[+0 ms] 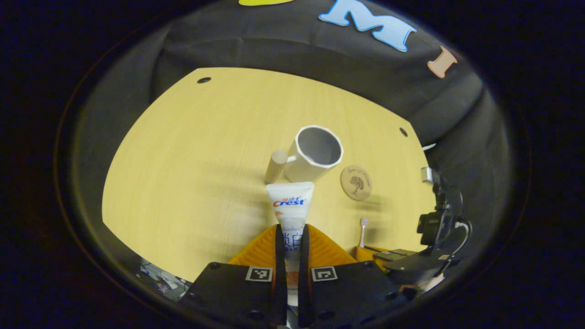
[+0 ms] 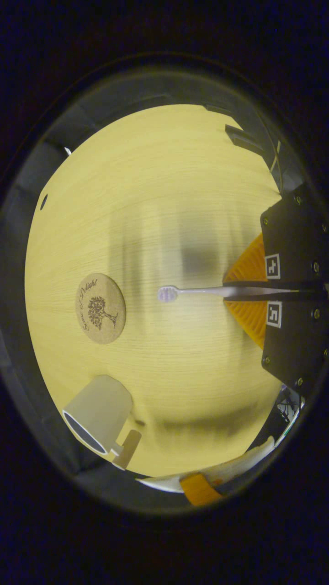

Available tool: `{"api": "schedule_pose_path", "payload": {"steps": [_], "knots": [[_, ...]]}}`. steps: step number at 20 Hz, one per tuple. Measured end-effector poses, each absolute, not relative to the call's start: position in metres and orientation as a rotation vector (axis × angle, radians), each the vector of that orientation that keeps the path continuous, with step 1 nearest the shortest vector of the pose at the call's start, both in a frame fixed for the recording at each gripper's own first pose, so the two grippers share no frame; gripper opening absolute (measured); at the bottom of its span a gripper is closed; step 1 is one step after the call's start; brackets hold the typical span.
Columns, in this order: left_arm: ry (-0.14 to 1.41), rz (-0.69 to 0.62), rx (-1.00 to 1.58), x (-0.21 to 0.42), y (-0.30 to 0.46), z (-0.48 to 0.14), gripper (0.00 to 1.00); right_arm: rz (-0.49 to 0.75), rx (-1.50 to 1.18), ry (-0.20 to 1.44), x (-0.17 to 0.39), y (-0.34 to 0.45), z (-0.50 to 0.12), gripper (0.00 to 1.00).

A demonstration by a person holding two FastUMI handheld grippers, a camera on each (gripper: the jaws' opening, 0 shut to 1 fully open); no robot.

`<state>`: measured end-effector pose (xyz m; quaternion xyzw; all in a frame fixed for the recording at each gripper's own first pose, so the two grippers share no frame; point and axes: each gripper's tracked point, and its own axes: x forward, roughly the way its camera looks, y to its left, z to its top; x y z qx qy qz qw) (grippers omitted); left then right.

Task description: Put the toothbrush and toothpaste on the desktop into the cup, then pick up the cup and place it on the coaster on the desktop.

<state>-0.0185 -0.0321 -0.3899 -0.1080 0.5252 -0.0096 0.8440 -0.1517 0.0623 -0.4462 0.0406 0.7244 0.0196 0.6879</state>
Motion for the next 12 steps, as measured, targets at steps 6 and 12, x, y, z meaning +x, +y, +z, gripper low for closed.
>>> {"api": "schedule_pose_path", "payload": {"steps": [6,12], "knots": [[0.946,-0.068,-0.287,0.068,-0.032,-0.316,0.17,0.051,0.094,1.611,-0.152,0.062,-0.447,0.04],[0.861,-0.120,-0.232,0.155,-0.046,-0.320,0.15,0.046,0.107,1.587,-0.152,0.062,-0.447,0.04]]}}
